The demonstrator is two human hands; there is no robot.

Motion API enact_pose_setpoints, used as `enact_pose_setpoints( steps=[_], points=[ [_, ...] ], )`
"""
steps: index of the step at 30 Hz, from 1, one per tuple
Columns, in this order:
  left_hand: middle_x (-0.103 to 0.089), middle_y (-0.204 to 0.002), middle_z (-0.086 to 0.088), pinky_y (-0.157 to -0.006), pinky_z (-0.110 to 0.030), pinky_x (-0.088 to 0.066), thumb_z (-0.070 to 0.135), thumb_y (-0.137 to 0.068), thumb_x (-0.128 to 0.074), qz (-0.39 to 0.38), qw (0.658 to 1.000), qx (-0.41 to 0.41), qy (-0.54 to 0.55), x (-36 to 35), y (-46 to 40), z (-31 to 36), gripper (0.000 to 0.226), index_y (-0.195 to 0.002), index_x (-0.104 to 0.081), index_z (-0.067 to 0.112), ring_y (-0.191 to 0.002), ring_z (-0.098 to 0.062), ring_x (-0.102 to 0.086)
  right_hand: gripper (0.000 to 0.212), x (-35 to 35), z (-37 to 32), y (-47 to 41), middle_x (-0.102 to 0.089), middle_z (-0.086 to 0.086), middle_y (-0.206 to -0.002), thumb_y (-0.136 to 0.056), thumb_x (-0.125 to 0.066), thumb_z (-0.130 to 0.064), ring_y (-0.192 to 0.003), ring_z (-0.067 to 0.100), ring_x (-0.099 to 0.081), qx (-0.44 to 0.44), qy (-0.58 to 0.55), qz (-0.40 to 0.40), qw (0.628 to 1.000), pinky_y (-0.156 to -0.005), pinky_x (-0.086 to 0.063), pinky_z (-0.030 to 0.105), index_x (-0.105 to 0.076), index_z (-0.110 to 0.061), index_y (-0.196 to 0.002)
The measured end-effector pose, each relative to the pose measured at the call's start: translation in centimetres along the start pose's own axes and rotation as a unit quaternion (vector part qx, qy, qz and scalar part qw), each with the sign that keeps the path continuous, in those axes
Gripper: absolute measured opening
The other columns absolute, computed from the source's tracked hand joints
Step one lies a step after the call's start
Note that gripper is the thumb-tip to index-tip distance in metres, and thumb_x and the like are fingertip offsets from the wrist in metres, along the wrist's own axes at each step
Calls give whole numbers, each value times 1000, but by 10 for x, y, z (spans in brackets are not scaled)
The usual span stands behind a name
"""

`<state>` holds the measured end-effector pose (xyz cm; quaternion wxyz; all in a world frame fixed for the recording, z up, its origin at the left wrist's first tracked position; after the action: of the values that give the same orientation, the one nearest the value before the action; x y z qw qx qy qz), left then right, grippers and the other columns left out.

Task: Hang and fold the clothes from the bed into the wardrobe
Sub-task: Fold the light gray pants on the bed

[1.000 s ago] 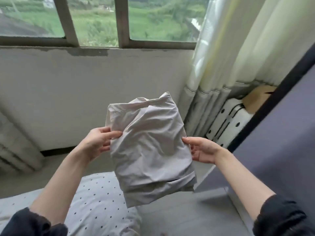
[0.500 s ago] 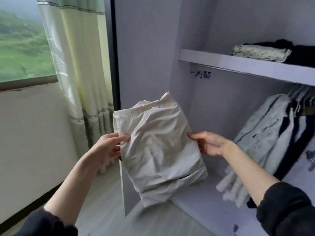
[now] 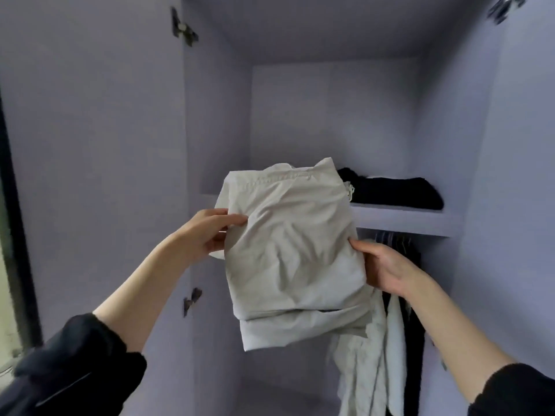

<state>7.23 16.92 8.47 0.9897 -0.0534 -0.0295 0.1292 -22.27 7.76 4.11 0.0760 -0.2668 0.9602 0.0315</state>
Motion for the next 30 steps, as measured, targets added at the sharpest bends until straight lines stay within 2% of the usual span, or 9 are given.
enact_pose_setpoints(
  steps=[4, 6, 10, 14, 17, 20, 23, 25, 30],
  points=[
    [-69, -92, -4, -63, -25, -55, 19, -80, -72, -71, 993, -80, -44, -39, -54, 66, 14, -91, -71, 11, -72, -15, -66, 101, 26, -42, 3, -67, 8, -117, -27, -95, -42, -103, 21, -66, 71, -13, 43, 996, -75, -52, 32, -63, -12, -118],
    [-70, -95, -3, -76, -31, -56, 21, -79, -73, -110, 986, -108, -59, -61, -82, 88, 23, -98, -71, 9, -79, -18, -66, 100, 40, -57, 6, -68, 6, -116, -26, -95, -43, -101, 20, -67, 102, -24, 72, 992, -80, -48, 34, -63, -14, -117],
    [-71, -100, -2, -68, -27, -53, 24, -79, -73, -154, 978, -139, -24, -96, -125, 107, 24, -100, -71, 12, -82, -16, -67, 102, 66, -83, 5, -69, 5, -114, -22, -95, -43, -102, 21, -66, 137, -20, 128, 982, -83, -49, 36, -65, -17, -115],
    [-71, -105, -6, -79, -33, -54, 24, -80, -72, -178, 975, -135, 15, -118, -188, 108, 28, -105, -70, 12, -98, -23, -67, 87, 88, -112, -22, -61, 8, -127, -42, -90, -46, -127, 31, -48, 152, 20, 166, 974, -108, -34, 43, -64, -17, -119],
    [-71, -107, -8, -90, -39, -52, 20, -84, -67, -185, 974, -126, 22, -118, -219, 106, 27, -109, -66, 8, -103, -24, -66, 91, 93, -128, -46, -64, 9, -123, -33, -92, -45, -121, 29, -55, 152, 50, 177, 971, -103, -41, 43, -65, -13, -114],
    [-73, -99, -6, -74, -30, -54, 16, -87, -63, -173, 976, -127, 29, -109, -276, 102, 25, -110, -63, 4, -92, -18, -69, 71, 97, -146, -107, -73, 5, -96, -37, -91, -41, -83, 19, -70, 126, 69, 163, 976, -69, -55, 30, -69, -13, -98],
    [-69, -61, -1, -46, -17, -48, 11, -91, -56, -131, 986, -93, 44, -94, -329, 86, 8, -90, -61, 5, -54, -8, -65, 38, 100, -158, -170, -72, 6, -94, -70, -72, -29, -82, 20, -67, 95, 79, 155, 980, -73, -53, 32, -65, -9, -102],
    [-62, -53, 0, -40, -16, -45, 11, -93, -51, -109, 992, -47, 43, -79, -363, 73, 14, -81, -57, 8, -46, -8, -59, 30, 100, -167, -217, -67, 8, -102, -80, -68, -24, -89, 22, -62, 61, 92, 148, 983, -82, -51, 34, -62, -8, -104],
    [-66, -106, -12, -64, -31, -55, 25, -94, -54, -54, 998, 35, -2, -31, -417, 50, 27, -110, -61, 5, -88, -21, -62, 21, 85, -174, -316, -62, 7, -94, -89, -61, -28, -82, 20, -58, -1, 160, 100, 982, -68, -49, 29, -59, -10, -99]
  ],
)
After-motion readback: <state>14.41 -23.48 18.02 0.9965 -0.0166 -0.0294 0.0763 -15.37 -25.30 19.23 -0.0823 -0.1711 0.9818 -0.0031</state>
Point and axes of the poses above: each hand's wrist, its own y-axis away from the middle knuckle, its own x-axis out of the back of the hand, z = x × y, the point moved 2 cm from there along -y, towards the middle knuckle
